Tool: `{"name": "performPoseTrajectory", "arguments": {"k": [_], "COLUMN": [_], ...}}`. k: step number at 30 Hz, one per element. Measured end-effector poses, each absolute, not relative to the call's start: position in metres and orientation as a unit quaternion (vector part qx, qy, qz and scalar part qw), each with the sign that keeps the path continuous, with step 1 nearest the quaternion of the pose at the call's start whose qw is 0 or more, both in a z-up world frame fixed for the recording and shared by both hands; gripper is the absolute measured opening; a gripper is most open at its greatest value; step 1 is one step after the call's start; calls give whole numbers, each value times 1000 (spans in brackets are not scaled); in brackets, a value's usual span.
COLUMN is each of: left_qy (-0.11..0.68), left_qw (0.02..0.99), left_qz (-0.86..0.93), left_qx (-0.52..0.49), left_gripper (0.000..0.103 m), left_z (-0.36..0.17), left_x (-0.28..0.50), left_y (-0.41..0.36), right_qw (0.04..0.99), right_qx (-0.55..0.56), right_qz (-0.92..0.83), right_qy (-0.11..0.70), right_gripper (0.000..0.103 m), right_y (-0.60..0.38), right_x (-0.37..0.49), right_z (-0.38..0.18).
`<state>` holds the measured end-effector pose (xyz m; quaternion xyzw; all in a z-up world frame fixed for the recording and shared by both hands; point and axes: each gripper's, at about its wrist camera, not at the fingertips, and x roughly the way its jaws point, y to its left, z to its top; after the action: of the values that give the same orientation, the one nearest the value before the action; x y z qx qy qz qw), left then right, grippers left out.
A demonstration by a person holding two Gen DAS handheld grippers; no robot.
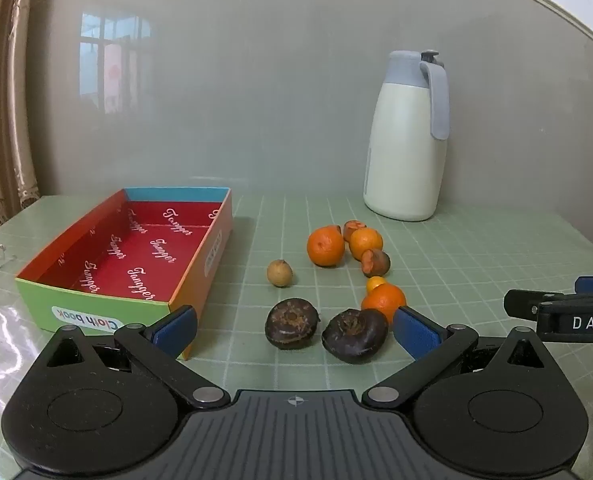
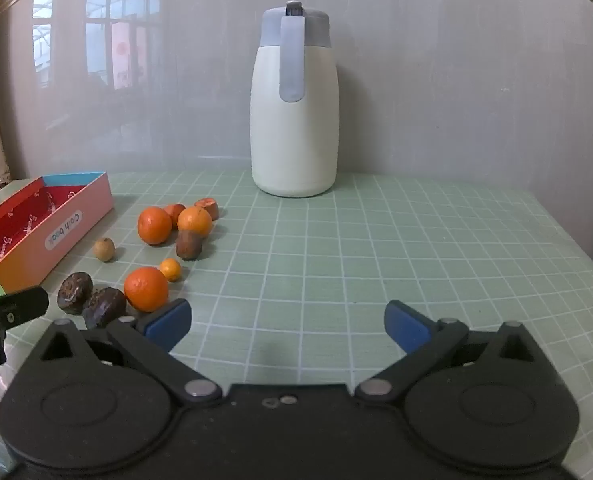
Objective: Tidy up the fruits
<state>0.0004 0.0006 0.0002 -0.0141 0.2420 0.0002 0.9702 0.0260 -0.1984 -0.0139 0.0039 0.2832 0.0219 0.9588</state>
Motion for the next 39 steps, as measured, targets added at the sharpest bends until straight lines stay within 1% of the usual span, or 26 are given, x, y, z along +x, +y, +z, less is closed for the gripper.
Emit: {"name": "performPoseTrajectory", "arguments": {"k": [39], "left_qy": [235], "left_qw": [972], "left_qz": [1], "left_qx": [-7], "left_gripper": [103], "left_z": [3], "left_x": [-2], "left_y": [-1], "right_qw": [958], "right_qx": [6], "right_qz": [19], "right_qy": [287], "right_gripper": [103], "right_y": [-200], "right_x": [27], "right_z": [-14]}}
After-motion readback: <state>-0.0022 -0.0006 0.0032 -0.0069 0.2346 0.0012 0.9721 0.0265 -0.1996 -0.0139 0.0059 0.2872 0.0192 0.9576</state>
